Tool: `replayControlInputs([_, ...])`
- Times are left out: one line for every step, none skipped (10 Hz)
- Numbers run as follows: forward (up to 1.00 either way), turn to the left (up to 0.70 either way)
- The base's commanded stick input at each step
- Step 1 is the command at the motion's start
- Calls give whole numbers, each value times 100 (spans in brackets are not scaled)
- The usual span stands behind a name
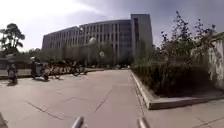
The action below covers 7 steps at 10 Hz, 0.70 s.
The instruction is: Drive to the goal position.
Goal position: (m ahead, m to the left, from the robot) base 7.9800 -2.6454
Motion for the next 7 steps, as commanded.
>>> replayControlInputs([100, 0])
replayControlInputs([100, 0])
replayControlInputs([100, 0])
replayControlInputs([100, 0])
replayControlInputs([100, -8])
replayControlInputs([99, -38])
replayControlInputs([99, -38])
